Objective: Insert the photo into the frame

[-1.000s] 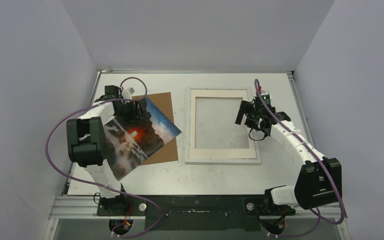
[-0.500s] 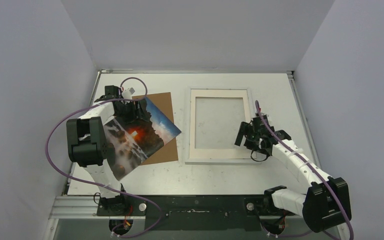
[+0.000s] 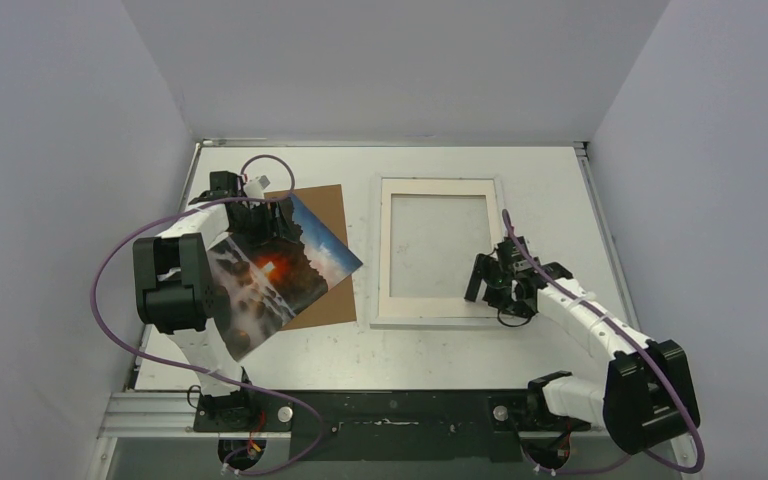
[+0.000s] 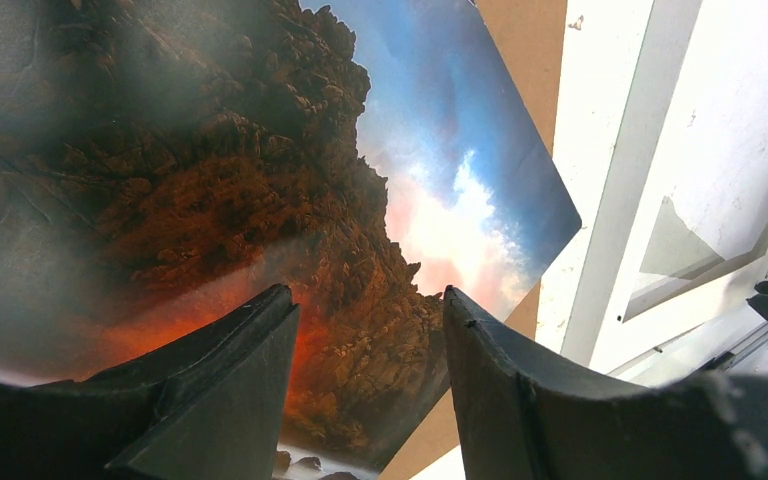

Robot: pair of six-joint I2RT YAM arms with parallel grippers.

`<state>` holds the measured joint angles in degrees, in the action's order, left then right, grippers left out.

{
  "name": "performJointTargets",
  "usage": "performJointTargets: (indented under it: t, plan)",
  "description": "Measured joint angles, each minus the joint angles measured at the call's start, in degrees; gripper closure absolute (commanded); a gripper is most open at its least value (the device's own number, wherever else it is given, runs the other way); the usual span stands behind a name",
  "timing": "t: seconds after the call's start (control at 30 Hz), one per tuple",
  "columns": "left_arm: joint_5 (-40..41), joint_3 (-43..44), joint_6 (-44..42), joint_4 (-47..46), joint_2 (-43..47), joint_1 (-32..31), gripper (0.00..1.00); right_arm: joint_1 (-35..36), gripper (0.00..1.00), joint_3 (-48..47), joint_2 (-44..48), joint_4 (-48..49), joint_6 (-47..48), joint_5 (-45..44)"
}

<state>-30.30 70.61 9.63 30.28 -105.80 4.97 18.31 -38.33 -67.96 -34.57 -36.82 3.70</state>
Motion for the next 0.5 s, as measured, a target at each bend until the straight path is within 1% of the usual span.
performJointTargets:
  t: [0.3,0.5]
  plan:
    - [0.00,0.02,0.02,0.00,-0.09,0.00,0.47,1.11,0.11,0.11,-1.88,1.03,-0.22,-0.13]
    - [-0.02,0.04,0.02,0.00,-0.09,0.00,0.47,3.28,0.12,0.04,-3.13,1.18,-0.35,-2.75]
